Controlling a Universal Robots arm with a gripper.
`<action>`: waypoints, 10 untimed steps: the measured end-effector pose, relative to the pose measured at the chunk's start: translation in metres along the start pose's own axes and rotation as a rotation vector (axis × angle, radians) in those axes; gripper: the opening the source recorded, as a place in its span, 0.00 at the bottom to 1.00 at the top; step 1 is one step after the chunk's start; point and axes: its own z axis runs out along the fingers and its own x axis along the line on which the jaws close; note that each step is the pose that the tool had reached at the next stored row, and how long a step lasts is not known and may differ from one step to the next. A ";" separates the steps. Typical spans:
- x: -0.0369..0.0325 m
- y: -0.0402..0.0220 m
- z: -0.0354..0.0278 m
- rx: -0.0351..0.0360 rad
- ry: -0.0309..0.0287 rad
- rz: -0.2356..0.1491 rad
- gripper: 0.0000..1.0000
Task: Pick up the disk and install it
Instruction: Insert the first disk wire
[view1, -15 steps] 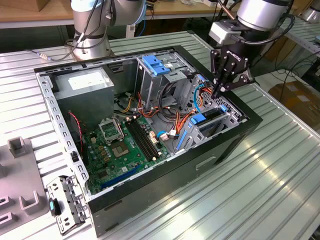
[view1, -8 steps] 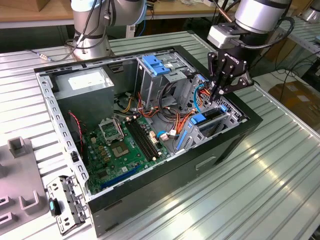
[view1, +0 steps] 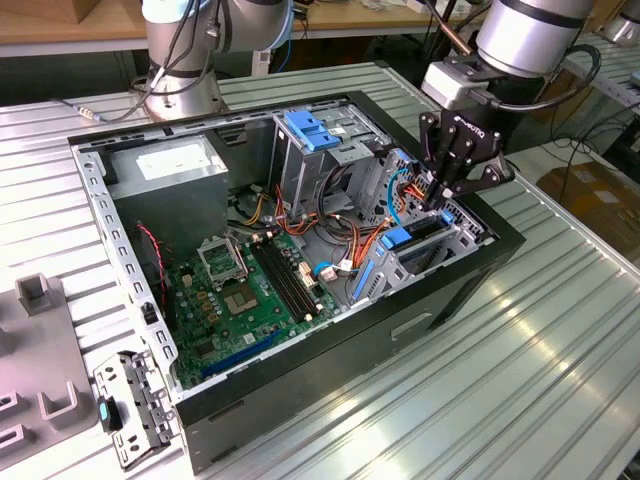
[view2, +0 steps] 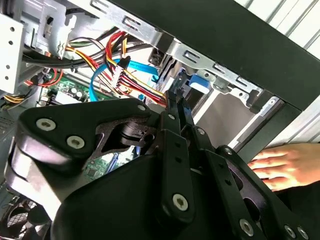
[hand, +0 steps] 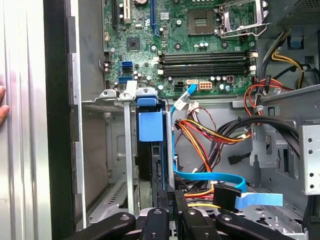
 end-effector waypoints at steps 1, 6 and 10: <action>0.0009 0.0006 0.0004 0.0003 0.0001 -0.002 0.17; 0.0017 0.0033 0.0020 0.0043 0.0007 -0.033 0.17; 0.0026 0.0038 0.0035 0.0072 0.0010 -0.064 0.17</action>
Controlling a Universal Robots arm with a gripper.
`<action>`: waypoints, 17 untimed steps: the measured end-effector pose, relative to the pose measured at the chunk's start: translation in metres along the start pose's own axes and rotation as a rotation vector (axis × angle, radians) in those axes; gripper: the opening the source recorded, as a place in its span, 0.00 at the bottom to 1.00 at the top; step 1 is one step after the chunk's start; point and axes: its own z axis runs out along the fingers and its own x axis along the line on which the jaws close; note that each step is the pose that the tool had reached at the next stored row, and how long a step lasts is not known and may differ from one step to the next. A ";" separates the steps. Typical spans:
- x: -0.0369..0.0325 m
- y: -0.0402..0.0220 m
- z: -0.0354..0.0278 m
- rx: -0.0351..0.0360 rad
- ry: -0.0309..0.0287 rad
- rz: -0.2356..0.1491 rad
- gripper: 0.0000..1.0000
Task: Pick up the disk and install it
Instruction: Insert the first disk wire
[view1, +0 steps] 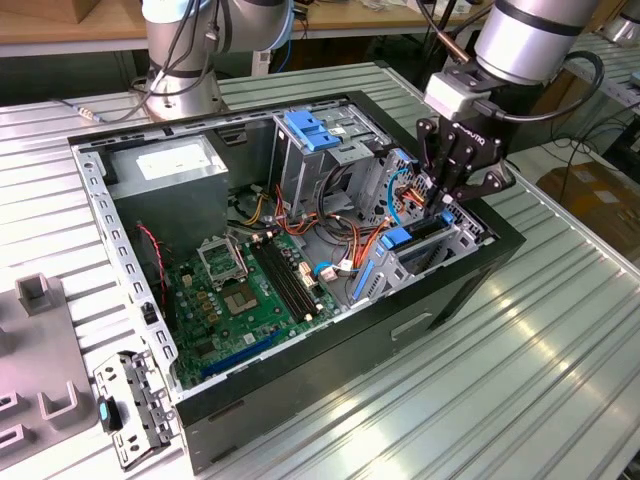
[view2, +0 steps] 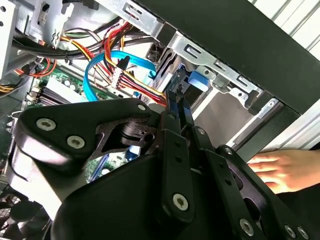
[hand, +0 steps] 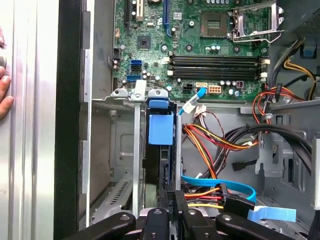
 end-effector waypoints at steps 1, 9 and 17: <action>0.0003 0.0006 0.0008 0.0003 -0.0001 0.000 0.17; 0.0009 0.0008 0.0034 0.0000 0.0002 0.008 0.17; 0.0017 0.0005 0.0066 -0.0007 0.0003 0.024 0.17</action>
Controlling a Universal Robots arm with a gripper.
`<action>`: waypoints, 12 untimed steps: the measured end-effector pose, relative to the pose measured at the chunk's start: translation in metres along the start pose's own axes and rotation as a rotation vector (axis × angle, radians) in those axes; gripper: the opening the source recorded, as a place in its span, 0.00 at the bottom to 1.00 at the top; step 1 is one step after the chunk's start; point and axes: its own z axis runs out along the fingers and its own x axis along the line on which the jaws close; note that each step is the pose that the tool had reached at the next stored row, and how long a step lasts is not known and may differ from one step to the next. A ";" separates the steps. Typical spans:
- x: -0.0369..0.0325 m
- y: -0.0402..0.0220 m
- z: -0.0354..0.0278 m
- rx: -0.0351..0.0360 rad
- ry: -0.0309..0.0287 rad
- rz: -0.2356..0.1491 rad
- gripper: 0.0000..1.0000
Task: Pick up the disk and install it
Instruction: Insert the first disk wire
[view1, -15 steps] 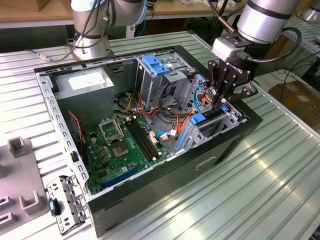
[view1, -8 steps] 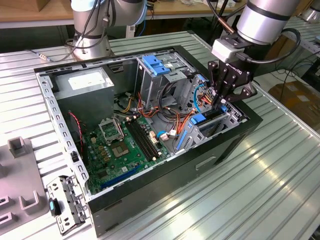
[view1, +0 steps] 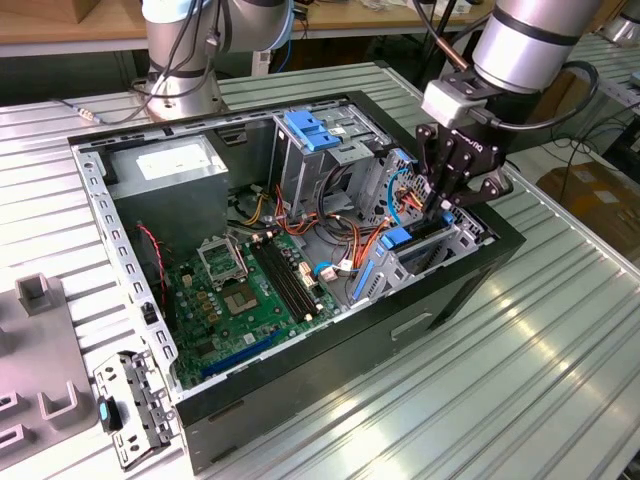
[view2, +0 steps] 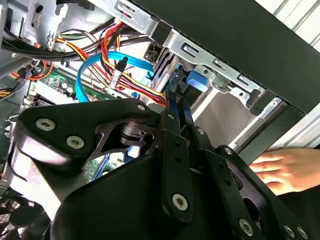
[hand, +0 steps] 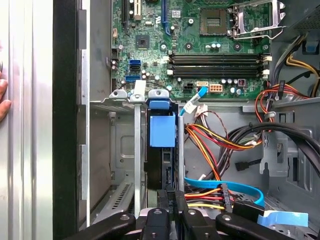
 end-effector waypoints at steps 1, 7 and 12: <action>0.0000 0.0000 0.0005 0.0000 0.0001 0.000 0.17; 0.0000 0.0000 0.0021 0.0000 0.0002 0.000 0.17; 0.0000 -0.0003 0.0017 0.0000 -0.0001 0.000 0.17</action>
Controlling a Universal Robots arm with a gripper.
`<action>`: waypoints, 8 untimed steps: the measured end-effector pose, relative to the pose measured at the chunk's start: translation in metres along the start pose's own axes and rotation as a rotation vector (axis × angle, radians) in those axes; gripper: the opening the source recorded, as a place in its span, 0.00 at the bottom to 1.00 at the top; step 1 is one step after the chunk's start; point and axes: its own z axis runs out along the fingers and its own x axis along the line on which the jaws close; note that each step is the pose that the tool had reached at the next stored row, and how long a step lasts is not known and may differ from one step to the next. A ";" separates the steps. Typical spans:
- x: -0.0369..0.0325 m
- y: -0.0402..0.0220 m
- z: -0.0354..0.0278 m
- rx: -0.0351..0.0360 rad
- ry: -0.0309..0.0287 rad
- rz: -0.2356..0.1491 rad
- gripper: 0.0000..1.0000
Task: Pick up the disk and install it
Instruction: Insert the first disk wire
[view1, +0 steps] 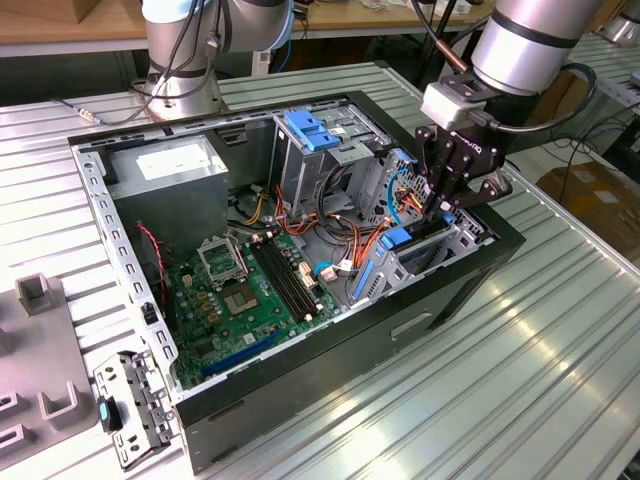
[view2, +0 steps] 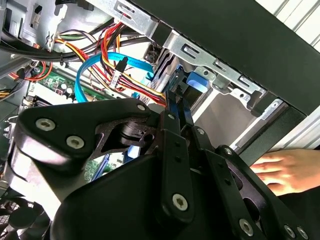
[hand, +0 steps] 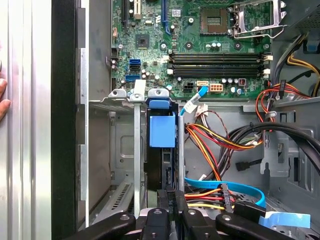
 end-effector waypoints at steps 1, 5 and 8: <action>-0.0001 0.0000 -0.0002 0.0000 0.0001 0.000 0.17; -0.0003 0.0000 -0.0015 0.0000 -0.0001 0.000 0.17; -0.0003 -0.0002 -0.0019 -0.0001 0.0001 0.000 0.17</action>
